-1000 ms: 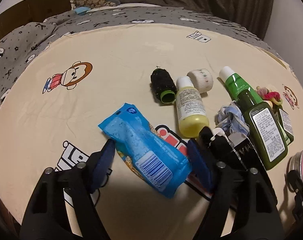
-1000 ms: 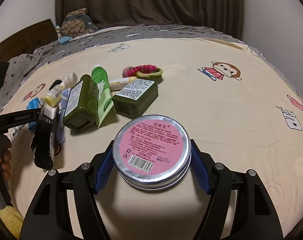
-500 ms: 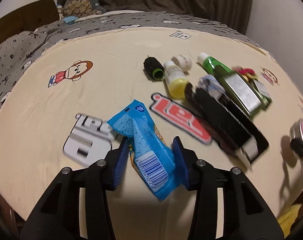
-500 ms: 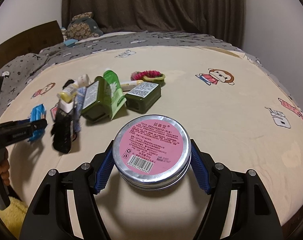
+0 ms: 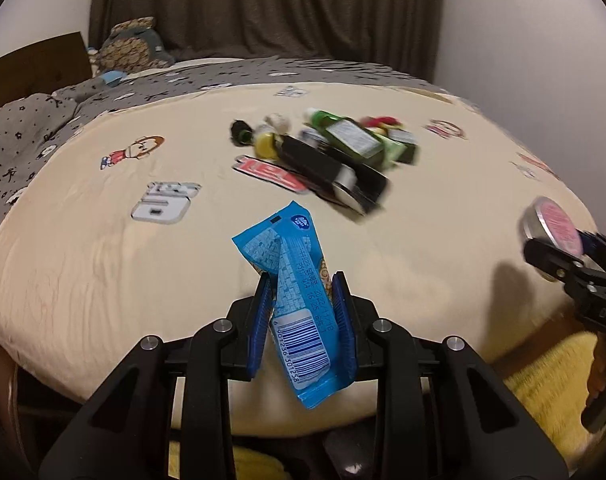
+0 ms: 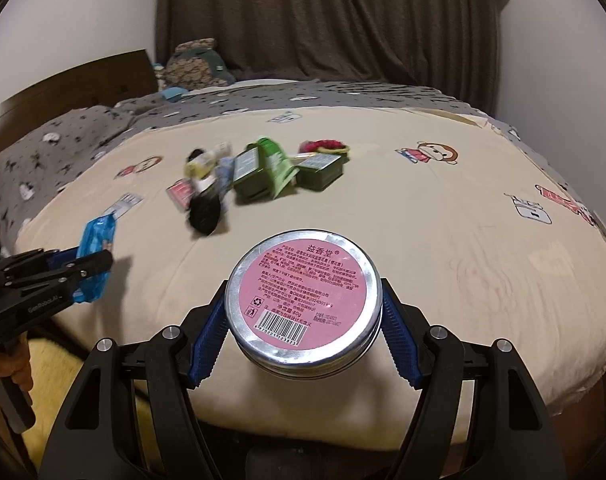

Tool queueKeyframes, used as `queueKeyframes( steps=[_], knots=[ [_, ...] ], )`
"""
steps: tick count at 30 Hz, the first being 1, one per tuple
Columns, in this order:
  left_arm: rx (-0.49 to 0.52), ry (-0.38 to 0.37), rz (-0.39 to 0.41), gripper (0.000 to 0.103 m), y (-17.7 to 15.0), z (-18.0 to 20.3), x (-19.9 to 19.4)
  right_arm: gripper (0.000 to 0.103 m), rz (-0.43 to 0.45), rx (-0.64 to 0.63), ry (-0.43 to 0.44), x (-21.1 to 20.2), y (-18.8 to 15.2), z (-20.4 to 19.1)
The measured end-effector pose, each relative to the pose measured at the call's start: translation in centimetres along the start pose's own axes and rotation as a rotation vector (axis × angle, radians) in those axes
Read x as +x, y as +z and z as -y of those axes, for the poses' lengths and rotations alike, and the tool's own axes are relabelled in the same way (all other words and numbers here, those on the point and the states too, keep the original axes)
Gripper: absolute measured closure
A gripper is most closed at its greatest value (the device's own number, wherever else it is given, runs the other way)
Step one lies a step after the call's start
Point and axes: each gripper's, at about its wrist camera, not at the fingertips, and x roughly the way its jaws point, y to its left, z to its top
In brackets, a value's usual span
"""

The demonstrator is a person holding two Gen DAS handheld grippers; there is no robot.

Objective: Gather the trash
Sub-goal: 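Lift the blue wrapper with left tool while right tool lifts the pink tin, then lower both tools into the bin below the bed and open them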

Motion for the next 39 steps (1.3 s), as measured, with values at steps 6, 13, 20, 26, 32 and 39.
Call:
queueKeyframes(
  steps=[6,13,20,26,32,39],
  knots=[
    [0.067,-0.053,-0.050,0.074,-4.5,2.8,-1.6,0.032,-0.078,-0.023,-0.019,-0.9,-4.0,-0.6],
    [0.113,-0.119,-0.191,0.074,-8.9,4.6,0.5,0.032,-0.241,-0.014,-0.027,0.9,-9.1,-0.7],
    [0.122,-0.181,-0.367,0.073,-12.9,5.6,4.2,0.032,-0.392,0.062,-0.003,3.9,-13.0,0.0],
    [0.122,-0.218,-0.490,0.072,-15.2,5.9,6.5,0.032,-0.500,0.094,0.045,5.9,-15.1,-0.4],
    [0.143,-0.257,-0.559,0.069,-16.4,6.6,7.6,0.032,-0.549,0.093,0.051,6.5,-16.3,-0.8],
    [0.165,-0.260,-0.579,0.048,-16.8,6.8,7.8,0.022,-0.555,0.117,0.048,6.6,-16.3,-0.2]
  ],
)
